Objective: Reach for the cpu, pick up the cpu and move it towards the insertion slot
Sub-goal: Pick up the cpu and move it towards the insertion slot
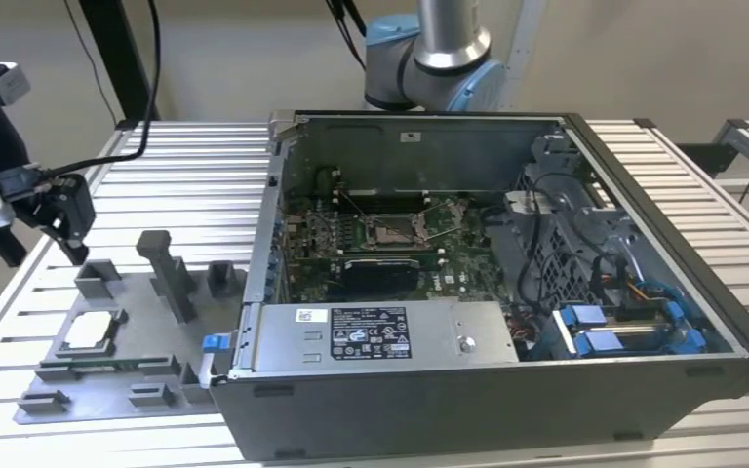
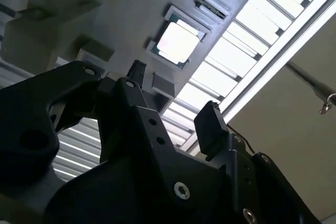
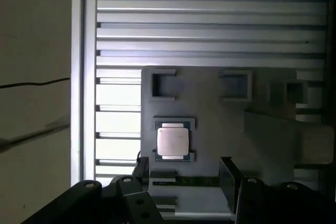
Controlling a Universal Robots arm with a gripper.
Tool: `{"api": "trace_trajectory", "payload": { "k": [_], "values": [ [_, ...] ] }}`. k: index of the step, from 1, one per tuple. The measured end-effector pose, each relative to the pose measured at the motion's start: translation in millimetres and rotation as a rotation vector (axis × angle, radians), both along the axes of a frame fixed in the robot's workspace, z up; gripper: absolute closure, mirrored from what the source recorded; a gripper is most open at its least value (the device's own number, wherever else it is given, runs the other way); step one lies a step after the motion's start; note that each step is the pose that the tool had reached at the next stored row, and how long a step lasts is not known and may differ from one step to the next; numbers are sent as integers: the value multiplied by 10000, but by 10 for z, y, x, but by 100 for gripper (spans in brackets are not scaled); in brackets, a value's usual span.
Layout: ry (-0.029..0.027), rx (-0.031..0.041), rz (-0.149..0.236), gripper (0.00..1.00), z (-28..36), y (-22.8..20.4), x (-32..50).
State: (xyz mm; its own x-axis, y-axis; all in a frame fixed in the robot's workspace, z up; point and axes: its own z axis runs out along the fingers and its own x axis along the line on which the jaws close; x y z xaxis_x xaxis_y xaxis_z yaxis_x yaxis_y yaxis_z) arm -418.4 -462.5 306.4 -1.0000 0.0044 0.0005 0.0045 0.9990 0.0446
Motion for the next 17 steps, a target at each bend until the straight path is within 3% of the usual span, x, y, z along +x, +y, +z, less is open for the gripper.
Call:
{"api": "trace_trajectory", "payload": {
  "k": [12,17],
  "values": [
    [1,-1,-122,0,-188,-55,-1],
    [0,0,-165,0,-272,-60,-2]
  ]
}}
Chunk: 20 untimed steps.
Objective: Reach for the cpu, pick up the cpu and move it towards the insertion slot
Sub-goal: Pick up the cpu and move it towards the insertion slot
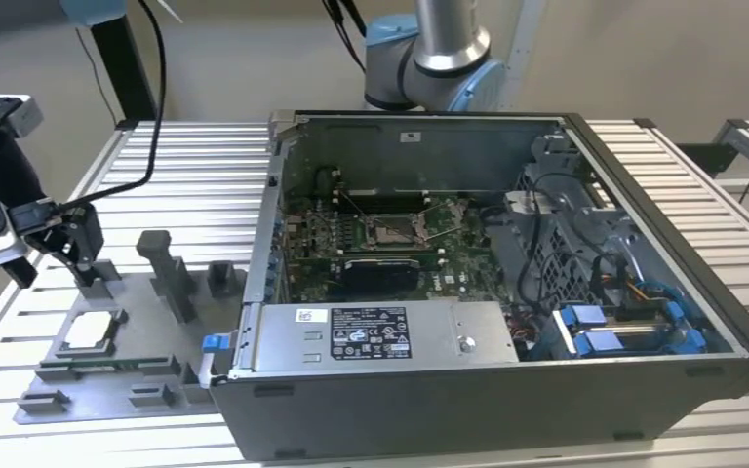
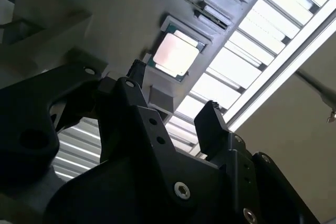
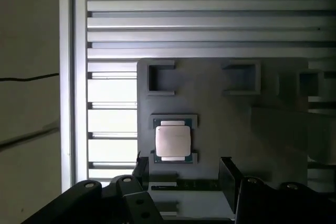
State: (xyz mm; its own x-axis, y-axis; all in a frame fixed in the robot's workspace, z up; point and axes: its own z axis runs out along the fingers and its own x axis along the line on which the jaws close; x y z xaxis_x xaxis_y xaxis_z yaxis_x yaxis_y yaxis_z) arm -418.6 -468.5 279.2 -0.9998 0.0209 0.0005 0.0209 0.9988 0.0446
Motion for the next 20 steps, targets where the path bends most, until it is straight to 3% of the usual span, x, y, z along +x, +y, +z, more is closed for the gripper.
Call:
{"api": "trace_trajectory", "payload": {
  "k": [6,10,20],
  "values": [
    [1,1,-14,0,-113,0,-9],
    [-7,24,-11,0,-161,-1,-65],
    [-15,53,84,0,-200,-4,-91]
  ]
}}
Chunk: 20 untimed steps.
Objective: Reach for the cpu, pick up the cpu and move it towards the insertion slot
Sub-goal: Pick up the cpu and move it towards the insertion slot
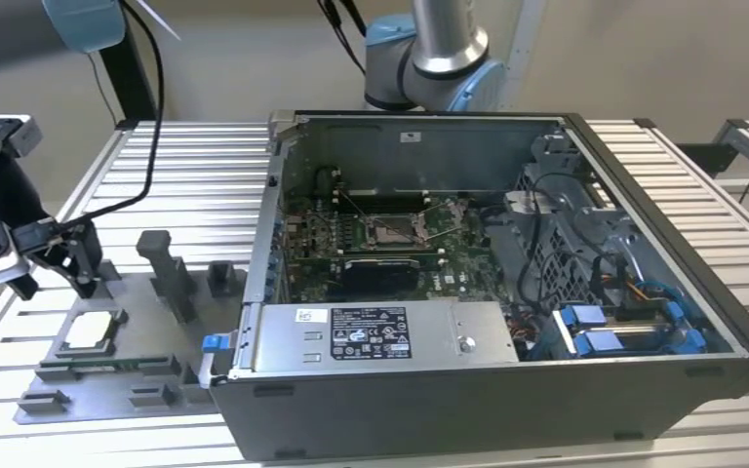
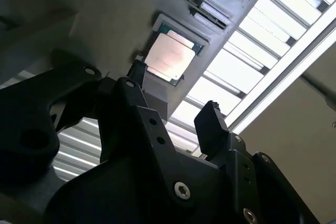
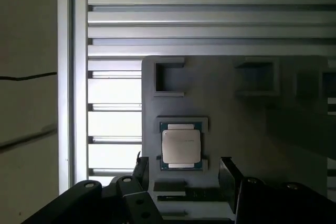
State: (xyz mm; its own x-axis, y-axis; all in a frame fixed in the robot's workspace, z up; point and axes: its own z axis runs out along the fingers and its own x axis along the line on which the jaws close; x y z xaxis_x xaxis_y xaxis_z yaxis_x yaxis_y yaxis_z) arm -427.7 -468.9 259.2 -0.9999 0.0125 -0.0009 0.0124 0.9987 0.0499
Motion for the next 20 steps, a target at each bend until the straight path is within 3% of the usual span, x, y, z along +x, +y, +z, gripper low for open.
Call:
{"api": "trace_trajectory", "payload": {
  "k": [3,10,20],
  "values": [
    [-7,-1,89,0,-29,0,7],
    [-112,-1,308,0,-132,-1,9],
    [-134,-1,340,0,-270,-1,9]
  ]
}}
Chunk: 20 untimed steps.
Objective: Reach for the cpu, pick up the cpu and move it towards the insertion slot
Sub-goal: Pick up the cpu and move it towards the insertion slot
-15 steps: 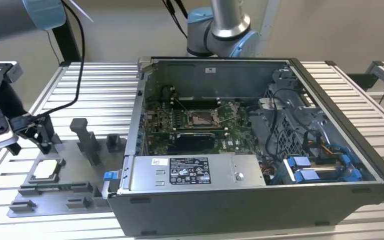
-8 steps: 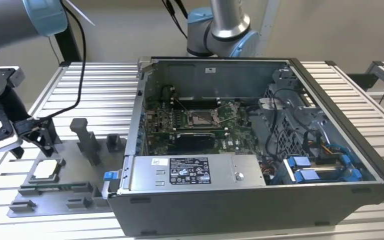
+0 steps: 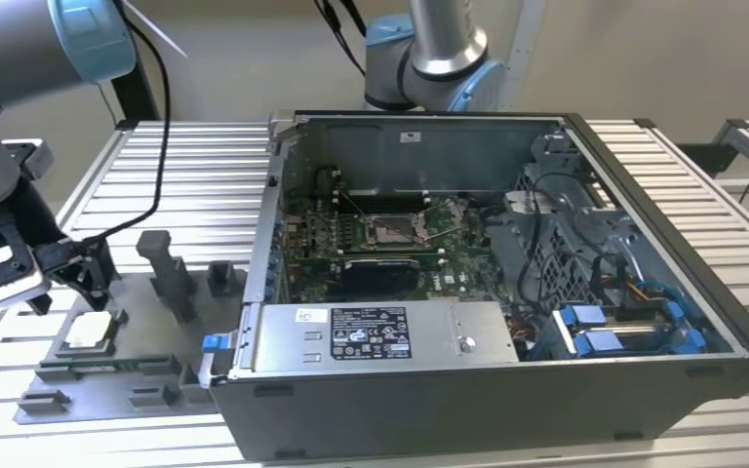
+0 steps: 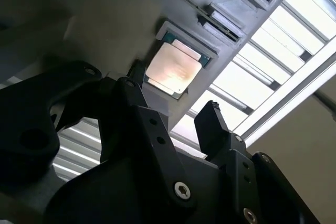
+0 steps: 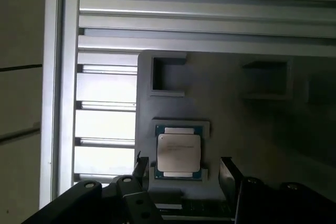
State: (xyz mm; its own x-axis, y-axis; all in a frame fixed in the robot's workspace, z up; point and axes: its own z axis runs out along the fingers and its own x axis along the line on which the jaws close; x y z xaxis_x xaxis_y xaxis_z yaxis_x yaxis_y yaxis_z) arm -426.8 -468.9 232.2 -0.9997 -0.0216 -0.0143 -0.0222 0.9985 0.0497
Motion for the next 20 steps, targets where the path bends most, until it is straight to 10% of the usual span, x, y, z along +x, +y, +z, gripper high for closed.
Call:
{"api": "trace_trajectory", "payload": {
  "k": [20],
  "values": [
    [-20,0,-43,0,-290,-3,-1]
  ]
}}
